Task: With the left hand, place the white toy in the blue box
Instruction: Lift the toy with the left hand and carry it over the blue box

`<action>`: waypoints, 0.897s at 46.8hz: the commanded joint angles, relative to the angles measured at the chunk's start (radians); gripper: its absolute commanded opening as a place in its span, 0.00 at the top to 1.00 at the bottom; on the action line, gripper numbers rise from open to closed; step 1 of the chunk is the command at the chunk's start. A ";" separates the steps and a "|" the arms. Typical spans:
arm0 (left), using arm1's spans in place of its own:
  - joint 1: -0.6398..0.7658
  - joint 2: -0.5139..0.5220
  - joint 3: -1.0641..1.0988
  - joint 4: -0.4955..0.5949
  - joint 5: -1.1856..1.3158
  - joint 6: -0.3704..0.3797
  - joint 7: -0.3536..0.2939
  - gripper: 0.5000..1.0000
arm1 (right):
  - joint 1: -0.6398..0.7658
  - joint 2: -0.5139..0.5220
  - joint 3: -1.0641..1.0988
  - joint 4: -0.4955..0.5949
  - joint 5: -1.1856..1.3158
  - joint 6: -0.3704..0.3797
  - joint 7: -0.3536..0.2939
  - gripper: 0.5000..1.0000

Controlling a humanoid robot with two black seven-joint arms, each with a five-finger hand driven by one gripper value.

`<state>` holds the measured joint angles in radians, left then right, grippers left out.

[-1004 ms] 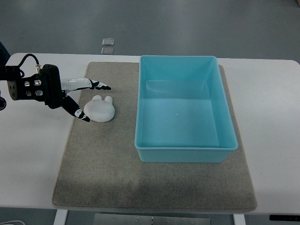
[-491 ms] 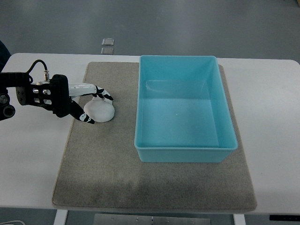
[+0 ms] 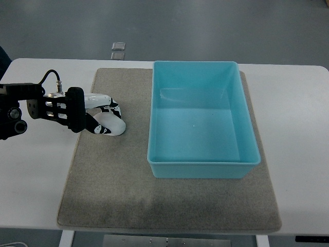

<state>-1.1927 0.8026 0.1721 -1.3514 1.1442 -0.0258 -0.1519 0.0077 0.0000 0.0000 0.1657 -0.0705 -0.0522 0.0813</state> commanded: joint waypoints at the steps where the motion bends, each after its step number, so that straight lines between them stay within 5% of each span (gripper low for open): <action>1: -0.004 0.000 0.000 0.000 0.000 0.007 0.014 1.00 | 0.000 0.000 0.000 0.000 0.000 0.000 0.000 0.13; 23: -0.157 0.003 -0.155 0.035 -0.018 0.006 0.014 1.00 | 0.000 0.000 0.000 0.000 0.000 0.000 0.000 0.13; 42: -0.140 -0.230 -0.210 0.038 -0.026 0.012 0.011 1.00 | 0.000 0.000 0.000 0.000 0.000 0.000 0.000 0.13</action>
<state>-1.3345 0.6007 -0.0369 -1.3145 1.1179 -0.0157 -0.1385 0.0079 0.0000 0.0000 0.1657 -0.0706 -0.0522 0.0813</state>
